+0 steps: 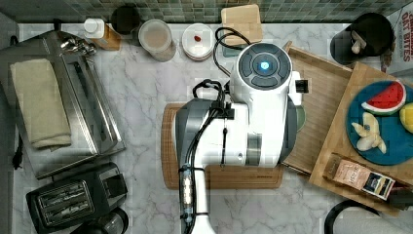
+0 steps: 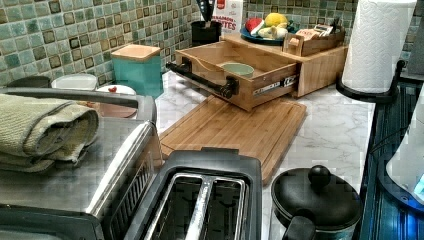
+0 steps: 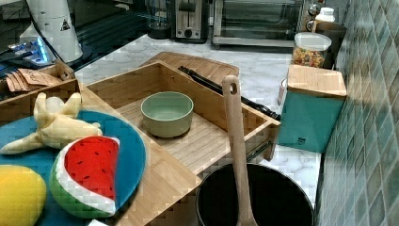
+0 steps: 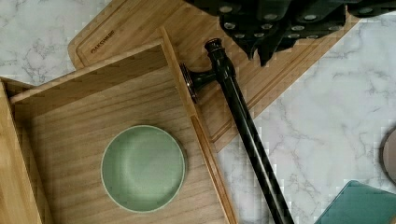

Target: Close the drawer.

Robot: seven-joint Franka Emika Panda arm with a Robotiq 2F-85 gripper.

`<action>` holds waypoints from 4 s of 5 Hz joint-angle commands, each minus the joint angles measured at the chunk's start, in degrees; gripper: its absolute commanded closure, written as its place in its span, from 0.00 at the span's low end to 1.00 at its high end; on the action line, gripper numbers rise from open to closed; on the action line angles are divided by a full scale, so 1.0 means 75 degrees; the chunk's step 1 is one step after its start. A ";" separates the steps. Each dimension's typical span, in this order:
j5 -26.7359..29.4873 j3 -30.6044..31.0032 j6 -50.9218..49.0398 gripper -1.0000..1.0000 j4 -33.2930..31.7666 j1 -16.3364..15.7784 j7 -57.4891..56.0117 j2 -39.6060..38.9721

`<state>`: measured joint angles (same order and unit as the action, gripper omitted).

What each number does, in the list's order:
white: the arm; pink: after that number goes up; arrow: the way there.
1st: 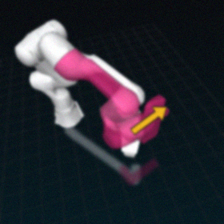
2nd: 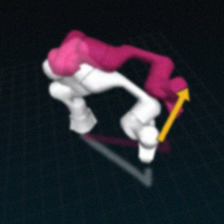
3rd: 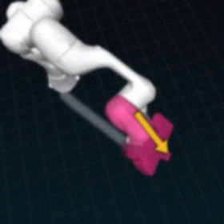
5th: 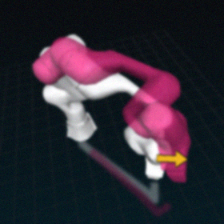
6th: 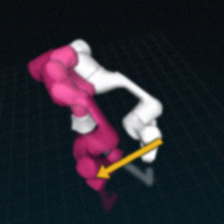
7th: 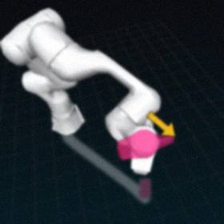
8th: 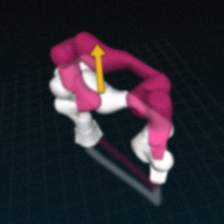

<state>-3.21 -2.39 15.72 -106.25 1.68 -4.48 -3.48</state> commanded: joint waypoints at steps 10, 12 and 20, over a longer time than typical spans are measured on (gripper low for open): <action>-0.0768 0.0330 0.0814 1.00 0.2385 -0.0366 -0.1086 -0.2847; -0.1454 0.0330 0.1952 1.00 0.1608 -0.0368 -0.1389 -0.2910; -0.1412 0.0256 0.2049 1.00 0.0833 0.0380 -0.2463 -0.3177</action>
<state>-13.94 0.75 29.71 -98.53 0.67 -15.89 -30.61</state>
